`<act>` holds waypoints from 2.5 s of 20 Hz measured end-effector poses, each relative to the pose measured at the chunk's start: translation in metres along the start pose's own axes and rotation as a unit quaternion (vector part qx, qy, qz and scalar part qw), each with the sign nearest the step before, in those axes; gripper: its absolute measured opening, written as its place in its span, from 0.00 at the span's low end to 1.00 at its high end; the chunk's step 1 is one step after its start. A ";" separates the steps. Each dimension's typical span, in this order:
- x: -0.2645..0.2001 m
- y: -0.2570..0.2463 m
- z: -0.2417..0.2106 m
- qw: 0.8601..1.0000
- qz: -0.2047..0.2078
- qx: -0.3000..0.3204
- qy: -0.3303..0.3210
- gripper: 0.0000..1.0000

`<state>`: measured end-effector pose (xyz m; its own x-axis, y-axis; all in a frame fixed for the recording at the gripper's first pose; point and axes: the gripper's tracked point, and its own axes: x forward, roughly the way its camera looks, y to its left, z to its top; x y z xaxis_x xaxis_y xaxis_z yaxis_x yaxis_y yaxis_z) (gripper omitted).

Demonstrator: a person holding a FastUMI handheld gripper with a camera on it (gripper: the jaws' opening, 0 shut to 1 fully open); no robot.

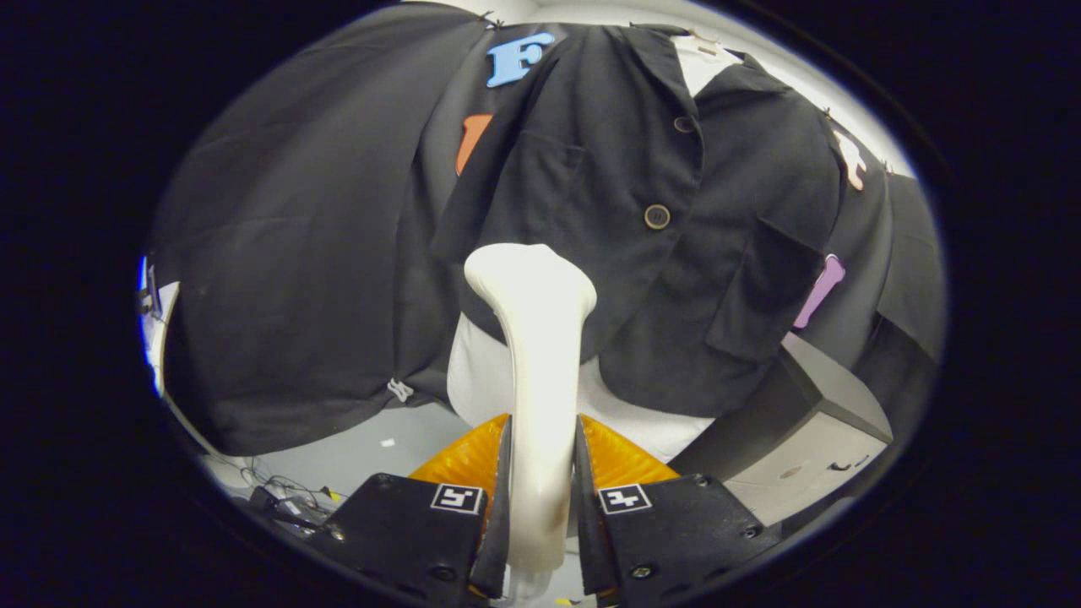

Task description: Iron the clothes twice with a garment steamer, once on the left side and once on the right side.

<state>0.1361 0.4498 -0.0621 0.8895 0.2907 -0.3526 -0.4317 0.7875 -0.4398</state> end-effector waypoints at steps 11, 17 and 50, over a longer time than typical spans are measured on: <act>-0.011 -0.006 -0.034 0.999 0.007 0.020 0.040 0.37; -0.040 -0.022 -0.032 0.998 0.001 0.053 0.028 0.36; -0.278 -0.237 -0.235 0.955 -0.123 0.232 0.140 0.37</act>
<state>-0.0443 0.0546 -0.0538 0.8526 -0.0400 -0.5210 -0.0443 0.9879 -0.1485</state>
